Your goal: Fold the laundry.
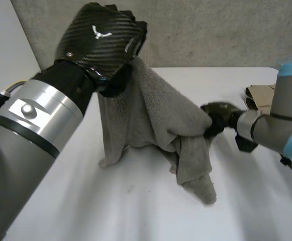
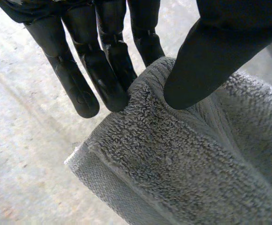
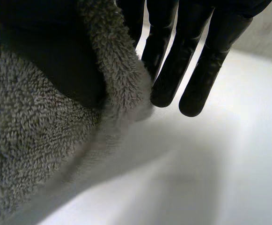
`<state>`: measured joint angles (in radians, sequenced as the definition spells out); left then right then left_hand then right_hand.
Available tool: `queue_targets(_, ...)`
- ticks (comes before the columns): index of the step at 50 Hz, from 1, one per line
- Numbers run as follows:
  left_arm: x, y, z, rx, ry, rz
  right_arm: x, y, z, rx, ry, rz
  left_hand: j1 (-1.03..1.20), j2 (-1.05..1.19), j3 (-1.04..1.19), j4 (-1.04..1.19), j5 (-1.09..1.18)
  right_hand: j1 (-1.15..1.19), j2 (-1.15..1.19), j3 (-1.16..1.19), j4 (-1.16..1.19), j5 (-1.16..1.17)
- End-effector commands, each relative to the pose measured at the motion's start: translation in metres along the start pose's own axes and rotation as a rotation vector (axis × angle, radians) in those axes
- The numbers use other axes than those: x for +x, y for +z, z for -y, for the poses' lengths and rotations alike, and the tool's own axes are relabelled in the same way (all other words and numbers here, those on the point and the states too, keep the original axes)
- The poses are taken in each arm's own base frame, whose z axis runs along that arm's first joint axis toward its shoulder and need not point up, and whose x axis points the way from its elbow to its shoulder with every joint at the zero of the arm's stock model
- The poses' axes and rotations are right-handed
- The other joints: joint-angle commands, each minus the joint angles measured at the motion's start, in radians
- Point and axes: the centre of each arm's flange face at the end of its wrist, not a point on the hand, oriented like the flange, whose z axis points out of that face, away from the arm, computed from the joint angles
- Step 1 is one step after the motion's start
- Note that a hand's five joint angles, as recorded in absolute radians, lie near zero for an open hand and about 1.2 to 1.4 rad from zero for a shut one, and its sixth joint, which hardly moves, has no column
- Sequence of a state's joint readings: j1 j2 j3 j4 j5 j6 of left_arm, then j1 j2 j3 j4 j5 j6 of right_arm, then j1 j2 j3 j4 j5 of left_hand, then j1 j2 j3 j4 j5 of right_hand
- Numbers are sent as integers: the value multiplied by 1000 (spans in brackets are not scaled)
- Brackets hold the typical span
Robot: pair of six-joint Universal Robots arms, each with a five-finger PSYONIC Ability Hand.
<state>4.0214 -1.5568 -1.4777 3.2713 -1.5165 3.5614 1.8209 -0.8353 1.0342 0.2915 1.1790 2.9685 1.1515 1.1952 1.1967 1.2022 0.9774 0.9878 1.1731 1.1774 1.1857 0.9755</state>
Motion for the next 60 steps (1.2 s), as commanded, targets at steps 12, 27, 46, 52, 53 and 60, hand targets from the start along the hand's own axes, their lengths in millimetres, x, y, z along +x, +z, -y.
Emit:
queue_targets(12,-96,33,-69,-163,65,271,-24,-117,110,207,-630,-193,245,201,200,194,244,408,223,219,211,246)
queue_targets(27,-89,100,-171,-239,48,247,-51,-58,99,217,-772,-341,245,201,200,194,244,408,223,219,211,246)
queue_targets(46,-141,146,-69,327,92,553,-62,-50,203,841,-771,-638,245,201,200,194,244,408,223,219,211,246)
queue_targets(52,-114,114,-111,156,49,468,-71,-47,123,499,-794,-468,245,201,200,194,244,408,223,219,211,246)
queue_targets(53,-102,103,-128,97,39,429,-72,-47,110,452,-793,-445,245,201,200,194,244,408,223,219,211,246)
queue_targets(60,-65,60,-185,-115,4,302,-99,-51,0,115,-801,-230,245,201,200,194,244,408,223,219,211,246)
